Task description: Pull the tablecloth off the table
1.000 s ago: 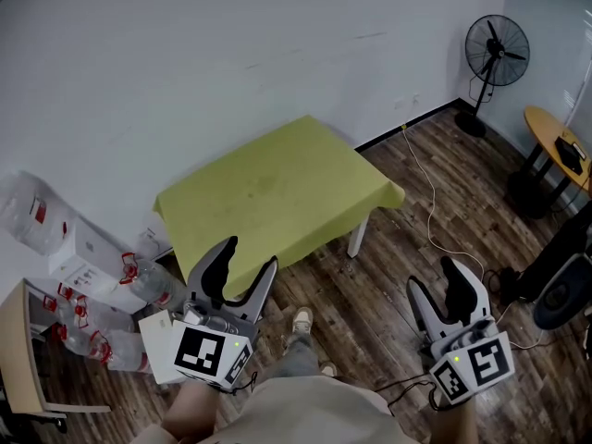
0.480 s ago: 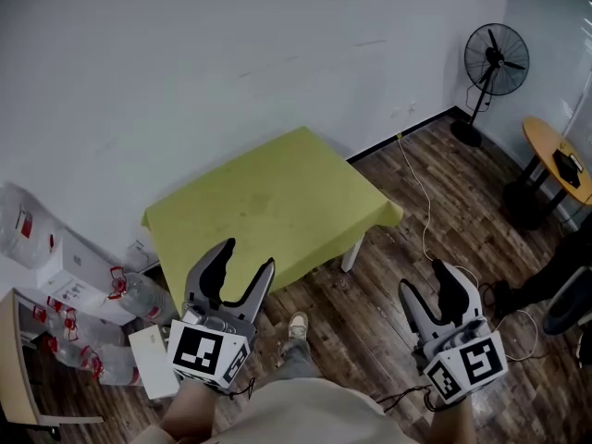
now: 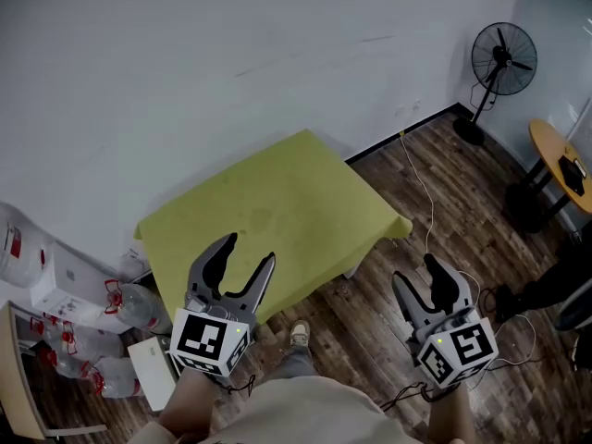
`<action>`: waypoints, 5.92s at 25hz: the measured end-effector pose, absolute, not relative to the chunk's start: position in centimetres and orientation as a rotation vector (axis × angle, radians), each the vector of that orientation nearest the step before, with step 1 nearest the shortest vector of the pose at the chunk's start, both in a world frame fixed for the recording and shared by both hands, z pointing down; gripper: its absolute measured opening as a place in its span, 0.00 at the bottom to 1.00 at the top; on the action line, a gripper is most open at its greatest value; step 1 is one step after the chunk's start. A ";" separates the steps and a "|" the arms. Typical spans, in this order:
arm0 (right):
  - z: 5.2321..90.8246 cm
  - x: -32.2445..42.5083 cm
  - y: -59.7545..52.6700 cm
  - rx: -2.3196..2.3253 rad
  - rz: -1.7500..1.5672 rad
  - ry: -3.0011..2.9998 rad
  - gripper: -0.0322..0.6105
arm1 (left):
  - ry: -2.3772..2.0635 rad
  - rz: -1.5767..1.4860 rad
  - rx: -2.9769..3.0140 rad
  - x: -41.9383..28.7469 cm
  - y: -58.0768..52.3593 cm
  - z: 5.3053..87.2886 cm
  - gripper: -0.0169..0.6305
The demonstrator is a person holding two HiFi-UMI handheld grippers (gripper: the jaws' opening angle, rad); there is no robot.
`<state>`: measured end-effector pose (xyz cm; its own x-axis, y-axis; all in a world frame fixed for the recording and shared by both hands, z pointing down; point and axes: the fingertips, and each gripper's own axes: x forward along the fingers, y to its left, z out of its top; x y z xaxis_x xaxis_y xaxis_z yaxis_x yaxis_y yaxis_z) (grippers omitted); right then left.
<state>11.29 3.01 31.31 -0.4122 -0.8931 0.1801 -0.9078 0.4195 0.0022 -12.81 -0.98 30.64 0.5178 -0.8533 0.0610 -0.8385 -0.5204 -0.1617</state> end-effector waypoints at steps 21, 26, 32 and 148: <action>50.0 8.0 -19.9 1.553 0.569 -2.208 0.54 | 1.464 -0.642 -2.913 -16.4 -23.8 48.4 0.49; 54.7 8.4 -23.0 1.535 0.662 -2.133 0.58 | 1.488 -0.642 -3.053 -16.0 -27.6 52.6 0.49; 58.7 9.5 -25.7 1.533 0.719 -2.060 0.61 | 1.490 -0.769 -3.120 -15.5 -30.6 58.1 0.51; 18.5 18.3 -21.6 1.656 -0.110 -2.837 0.11 | 1.463 -0.022 -2.623 -7.5 -24.9 21.7 0.06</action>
